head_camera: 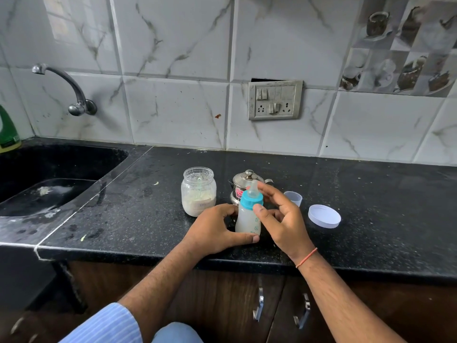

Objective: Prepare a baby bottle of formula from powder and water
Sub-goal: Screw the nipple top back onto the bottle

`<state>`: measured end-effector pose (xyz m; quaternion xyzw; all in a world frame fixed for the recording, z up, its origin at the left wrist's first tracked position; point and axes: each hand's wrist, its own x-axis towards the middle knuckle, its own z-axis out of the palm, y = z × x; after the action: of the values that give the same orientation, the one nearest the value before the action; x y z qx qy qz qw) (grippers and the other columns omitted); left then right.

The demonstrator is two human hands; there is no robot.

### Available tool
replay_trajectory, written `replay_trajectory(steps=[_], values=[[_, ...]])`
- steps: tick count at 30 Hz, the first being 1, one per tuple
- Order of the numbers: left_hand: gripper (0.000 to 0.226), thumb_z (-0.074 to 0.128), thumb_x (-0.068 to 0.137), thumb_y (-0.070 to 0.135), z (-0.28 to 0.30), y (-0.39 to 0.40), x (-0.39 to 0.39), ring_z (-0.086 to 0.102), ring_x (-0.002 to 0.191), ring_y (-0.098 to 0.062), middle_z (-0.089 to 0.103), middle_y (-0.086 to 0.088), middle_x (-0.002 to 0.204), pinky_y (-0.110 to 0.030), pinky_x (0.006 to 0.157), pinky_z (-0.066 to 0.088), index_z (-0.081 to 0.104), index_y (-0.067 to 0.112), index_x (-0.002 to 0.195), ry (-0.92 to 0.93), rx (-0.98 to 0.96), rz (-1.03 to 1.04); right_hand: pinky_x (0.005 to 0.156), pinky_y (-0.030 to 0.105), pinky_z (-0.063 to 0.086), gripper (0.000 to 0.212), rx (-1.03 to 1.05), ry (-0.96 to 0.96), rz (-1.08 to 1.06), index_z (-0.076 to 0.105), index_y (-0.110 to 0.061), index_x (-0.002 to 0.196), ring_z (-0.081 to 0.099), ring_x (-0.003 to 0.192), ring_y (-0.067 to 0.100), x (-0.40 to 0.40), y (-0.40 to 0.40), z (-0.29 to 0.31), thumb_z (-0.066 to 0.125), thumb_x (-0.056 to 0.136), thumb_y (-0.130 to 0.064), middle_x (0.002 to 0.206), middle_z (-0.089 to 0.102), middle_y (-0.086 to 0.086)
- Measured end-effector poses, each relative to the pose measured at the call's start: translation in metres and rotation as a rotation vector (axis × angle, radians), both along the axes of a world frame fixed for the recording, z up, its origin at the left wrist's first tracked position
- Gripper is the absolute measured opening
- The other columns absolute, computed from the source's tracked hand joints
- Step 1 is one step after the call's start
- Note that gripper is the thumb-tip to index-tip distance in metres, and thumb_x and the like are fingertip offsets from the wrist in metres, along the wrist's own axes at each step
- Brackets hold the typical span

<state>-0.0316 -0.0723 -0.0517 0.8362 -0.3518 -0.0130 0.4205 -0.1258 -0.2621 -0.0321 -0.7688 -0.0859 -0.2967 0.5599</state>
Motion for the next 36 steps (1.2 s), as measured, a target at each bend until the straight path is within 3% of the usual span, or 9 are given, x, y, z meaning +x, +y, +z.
replay_trajectory(steps=[5, 8, 11, 15, 21, 24, 28, 32, 36], values=[[0.079, 0.089, 0.065, 0.081, -0.0006, 0.0001, -0.0002, 0.07, 0.109, 0.007, 0.078, 0.025, 0.115, -0.032, 0.096, 0.062, 0.077, 0.037, 0.128, 0.006, -0.003, -0.008, 0.079, 0.036, 0.062, 0.048, -0.029, -0.011, -0.058, 0.066, -0.031, 0.134, 0.068, 0.115, 0.02, 0.0016, 0.0004, 0.0001, 0.079, 0.089, -0.041, 0.128, 0.072, -0.012], [0.078, 0.09, 0.064, 0.081, -0.0018, -0.0003, 0.0009, 0.07, 0.109, 0.007, 0.078, 0.026, 0.115, -0.034, 0.097, 0.062, 0.078, 0.037, 0.128, 0.016, -0.009, -0.003, 0.085, 0.039, 0.062, 0.042, -0.003, -0.01, 0.009, 0.065, -0.032, 0.136, 0.066, 0.123, 0.02, 0.0022, -0.0012, -0.0011, 0.071, 0.095, -0.034, 0.132, 0.071, -0.009], [0.078, 0.091, 0.066, 0.079, -0.0021, -0.0007, 0.0014, 0.069, 0.109, 0.008, 0.077, 0.026, 0.116, -0.029, 0.095, 0.06, 0.077, 0.037, 0.131, 0.005, -0.001, -0.005, 0.093, 0.042, 0.063, 0.042, 0.037, 0.02, 0.034, 0.065, -0.033, 0.139, 0.067, 0.126, 0.018, 0.0037, -0.0021, -0.002, 0.069, 0.098, -0.028, 0.137, 0.071, -0.008], [0.067, 0.096, 0.069, 0.07, -0.0032, -0.0017, 0.0017, 0.067, 0.101, 0.014, 0.076, 0.028, 0.107, -0.017, 0.083, 0.051, 0.078, 0.036, 0.124, 0.015, -0.023, 0.001, 0.082, 0.052, 0.061, 0.045, -0.023, -0.016, -0.017, 0.066, -0.032, 0.135, 0.068, 0.118, 0.023, 0.0038, -0.0013, -0.0012, 0.074, 0.091, -0.041, 0.132, 0.069, -0.006], [0.083, 0.09, 0.063, 0.081, -0.0044, -0.0016, 0.0028, 0.069, 0.11, 0.008, 0.078, 0.026, 0.115, -0.027, 0.094, 0.059, 0.076, 0.036, 0.131, 0.005, -0.016, -0.004, 0.083, 0.036, 0.062, 0.043, 0.002, 0.014, -0.01, 0.065, -0.035, 0.135, 0.069, 0.118, 0.02, 0.0038, 0.0, -0.001, 0.075, 0.093, -0.034, 0.13, 0.072, -0.009], [0.083, 0.091, 0.063, 0.081, -0.0046, -0.002, 0.0027, 0.068, 0.109, 0.008, 0.077, 0.026, 0.116, -0.023, 0.089, 0.055, 0.077, 0.036, 0.131, 0.004, -0.013, 0.001, 0.081, 0.041, 0.062, 0.045, -0.027, -0.012, -0.013, 0.065, -0.033, 0.134, 0.066, 0.119, 0.021, 0.0033, 0.0, 0.0003, 0.073, 0.091, -0.045, 0.131, 0.068, -0.008], [0.081, 0.092, 0.066, 0.078, -0.0043, -0.0024, 0.0021, 0.067, 0.11, 0.012, 0.077, 0.028, 0.116, -0.021, 0.089, 0.055, 0.076, 0.037, 0.133, 0.006, -0.014, 0.002, 0.095, 0.044, 0.061, 0.041, 0.038, 0.027, 0.038, 0.064, -0.037, 0.137, 0.064, 0.13, 0.018, 0.0028, -0.0006, -0.0004, 0.068, 0.097, -0.034, 0.138, 0.069, -0.007], [0.067, 0.097, 0.069, 0.07, -0.0047, -0.002, 0.0019, 0.064, 0.102, 0.018, 0.075, 0.03, 0.107, -0.011, 0.081, 0.048, 0.077, 0.038, 0.125, 0.003, -0.008, 0.015, 0.083, 0.044, 0.062, 0.047, -0.056, -0.004, -0.027, 0.062, -0.04, 0.136, 0.065, 0.119, 0.019, 0.0013, 0.0007, 0.0026, 0.073, 0.091, -0.047, 0.132, 0.066, -0.013], [0.083, 0.092, 0.064, 0.079, -0.0043, -0.002, 0.0011, 0.068, 0.114, 0.009, 0.077, 0.028, 0.118, -0.027, 0.097, 0.059, 0.076, 0.037, 0.133, 0.014, -0.01, 0.009, 0.094, 0.047, 0.061, 0.044, 0.026, 0.037, 0.034, 0.064, -0.027, 0.141, 0.065, 0.128, 0.019, 0.004, -0.0026, -0.002, 0.067, 0.097, -0.033, 0.137, 0.069, -0.005]])
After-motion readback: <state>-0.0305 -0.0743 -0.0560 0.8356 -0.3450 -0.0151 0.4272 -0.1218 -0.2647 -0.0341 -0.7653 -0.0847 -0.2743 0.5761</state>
